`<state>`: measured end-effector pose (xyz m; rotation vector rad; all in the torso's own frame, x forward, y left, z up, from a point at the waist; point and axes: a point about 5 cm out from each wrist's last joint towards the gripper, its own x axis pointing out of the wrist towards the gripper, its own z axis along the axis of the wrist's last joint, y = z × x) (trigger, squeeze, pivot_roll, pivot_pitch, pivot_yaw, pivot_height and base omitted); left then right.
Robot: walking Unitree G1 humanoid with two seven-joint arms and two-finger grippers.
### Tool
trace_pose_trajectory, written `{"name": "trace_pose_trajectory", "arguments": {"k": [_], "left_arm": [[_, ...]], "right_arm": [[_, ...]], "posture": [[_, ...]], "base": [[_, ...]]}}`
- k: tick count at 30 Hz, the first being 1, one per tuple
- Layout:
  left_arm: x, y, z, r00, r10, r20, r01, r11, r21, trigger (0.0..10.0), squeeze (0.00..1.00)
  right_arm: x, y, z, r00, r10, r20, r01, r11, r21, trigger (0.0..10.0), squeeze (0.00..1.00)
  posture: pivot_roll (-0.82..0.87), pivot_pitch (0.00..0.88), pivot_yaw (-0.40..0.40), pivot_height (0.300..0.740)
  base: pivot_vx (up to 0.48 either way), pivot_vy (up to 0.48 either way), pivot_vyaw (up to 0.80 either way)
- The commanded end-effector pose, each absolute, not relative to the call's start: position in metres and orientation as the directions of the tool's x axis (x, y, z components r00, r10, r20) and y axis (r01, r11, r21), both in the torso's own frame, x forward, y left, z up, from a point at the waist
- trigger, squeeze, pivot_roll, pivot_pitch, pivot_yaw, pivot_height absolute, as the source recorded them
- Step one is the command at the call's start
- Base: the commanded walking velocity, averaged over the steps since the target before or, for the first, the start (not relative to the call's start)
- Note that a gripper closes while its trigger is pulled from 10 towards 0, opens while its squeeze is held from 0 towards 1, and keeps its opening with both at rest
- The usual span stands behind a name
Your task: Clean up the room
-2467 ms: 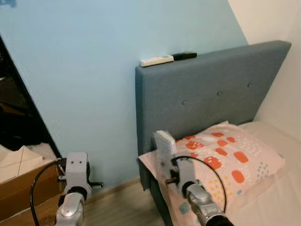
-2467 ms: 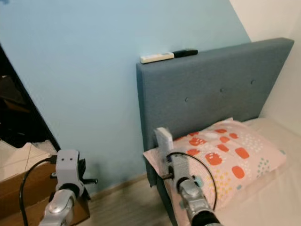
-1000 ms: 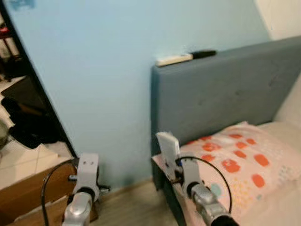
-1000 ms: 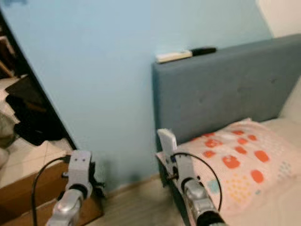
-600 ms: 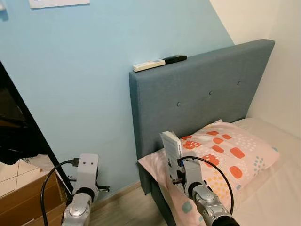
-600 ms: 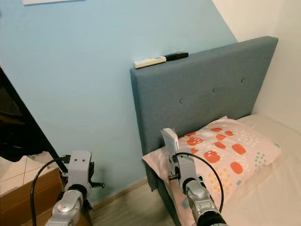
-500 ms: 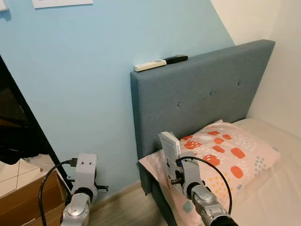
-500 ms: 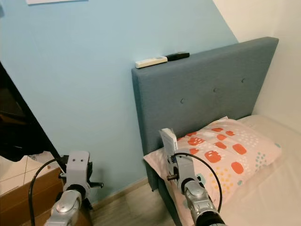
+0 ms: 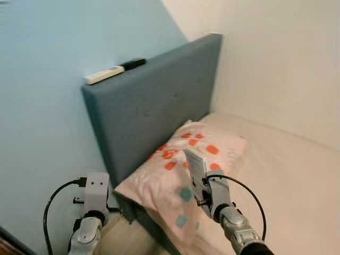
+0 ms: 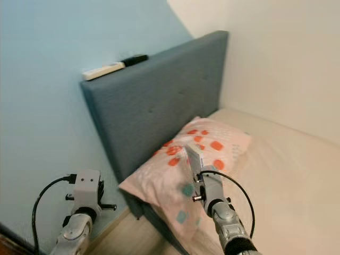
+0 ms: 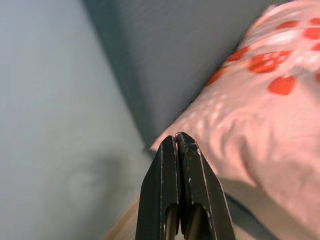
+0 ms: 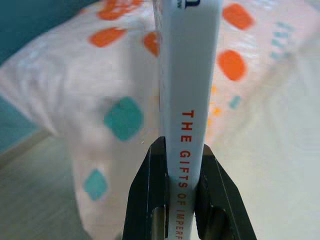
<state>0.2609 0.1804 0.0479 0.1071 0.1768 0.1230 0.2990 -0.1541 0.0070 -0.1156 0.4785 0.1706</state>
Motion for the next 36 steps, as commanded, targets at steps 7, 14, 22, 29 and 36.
{"name": "trace_pose_trajectory", "arguments": {"k": [7,14,22,29,36], "left_arm": [[0.2585,0.1769,0.0484,0.985,0.092,-0.147,-0.079,0.992,0.094,10.0,0.0],[0.2599,0.1771,0.0493,0.985,0.101,-0.139,-0.088,0.991,0.099,10.0,0.0],[0.263,0.1746,0.0509,0.987,0.102,-0.125,-0.091,0.992,0.089,10.0,0.0],[0.2618,0.1741,0.0494,0.987,0.092,-0.131,-0.08,0.992,0.094,10.0,0.0],[0.2604,0.1757,0.0487,0.987,0.095,-0.132,-0.082,0.992,0.097,10.0,0.0]], "right_arm": [[0.3016,-0.15,0.0106,0.885,0.146,-0.442,-0.192,0.98,-0.061,10.0,0.0],[0.3019,-0.1506,0.0109,0.884,0.146,-0.444,-0.194,0.979,-0.065,10.0,0.0],[0.3036,-0.1518,0.0125,0.884,0.15,-0.443,-0.202,0.977,-0.073,10.0,0.0],[0.3038,-0.1514,0.0132,0.887,0.147,-0.437,-0.196,0.978,-0.069,10.0,0.0],[0.3023,-0.1511,0.0118,0.886,0.148,-0.44,-0.197,0.978,-0.068,10.0,0.0]], "posture": [[-0.05,0.0,0.014,0.74],[-0.05,0.0,0.013,0.74],[-0.06,0.0,0.007,0.74],[-0.06,0.0,0.018,0.74],[-0.06,0.0,0.02,0.74]], "base": [[0.0,0.0,-0.8],[0.0,0.0,-0.8],[0.0,0.0,-0.8],[0.0,0.0,-0.8],[0.0,0.0,-0.8]]}}
